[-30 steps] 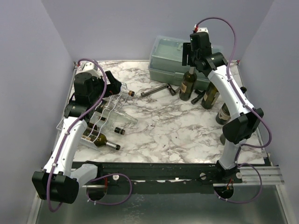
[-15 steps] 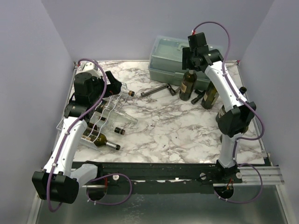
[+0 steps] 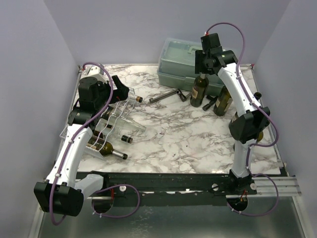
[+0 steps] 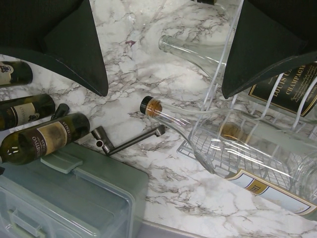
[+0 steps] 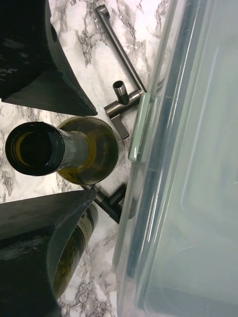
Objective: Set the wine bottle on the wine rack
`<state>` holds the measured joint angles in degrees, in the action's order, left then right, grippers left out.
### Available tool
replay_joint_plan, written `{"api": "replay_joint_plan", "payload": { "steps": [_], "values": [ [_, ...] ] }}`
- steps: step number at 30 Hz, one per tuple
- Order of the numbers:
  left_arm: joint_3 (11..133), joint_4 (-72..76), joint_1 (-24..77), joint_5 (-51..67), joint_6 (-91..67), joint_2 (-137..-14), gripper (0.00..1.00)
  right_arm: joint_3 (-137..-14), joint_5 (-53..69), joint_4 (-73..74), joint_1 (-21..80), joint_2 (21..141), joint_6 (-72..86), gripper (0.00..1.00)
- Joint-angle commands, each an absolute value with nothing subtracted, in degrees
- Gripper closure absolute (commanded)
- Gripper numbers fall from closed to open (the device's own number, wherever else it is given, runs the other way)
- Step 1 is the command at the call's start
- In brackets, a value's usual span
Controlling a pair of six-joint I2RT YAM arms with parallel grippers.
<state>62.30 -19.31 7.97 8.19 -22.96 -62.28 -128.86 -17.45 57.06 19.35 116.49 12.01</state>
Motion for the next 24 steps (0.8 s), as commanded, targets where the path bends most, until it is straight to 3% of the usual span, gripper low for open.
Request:
{"api": "replay_joint_plan", "payload": {
  "steps": [1,7,14,21,24],
  "values": [
    [62.1,-18.1,8.0,9.4,-23.2,-62.6,0.01,-131.3,-15.5,59.1,18.9,118.2,11.9,0.36],
    [62.1,-18.2,8.0,9.5,-23.2,-62.6,0.01,-131.2,-14.1,59.1,18.9,118.3,12.1,0.43],
    [62.1,-18.1,8.0,9.4,-23.2,-62.4,0.01,-128.0,-14.8,57.1,18.8,116.5,12.2,0.68],
    [62.1,-18.1,8.0,9.5,-23.2,-62.2,0.01,-123.4,-11.4,54.5,18.9,112.5,13.7,0.99],
    [62.2,-18.2,8.0,9.5,-23.3,-62.2,0.01,-119.0,-6.9,52.0,18.9,109.4,15.5,0.99]
  ]
}}
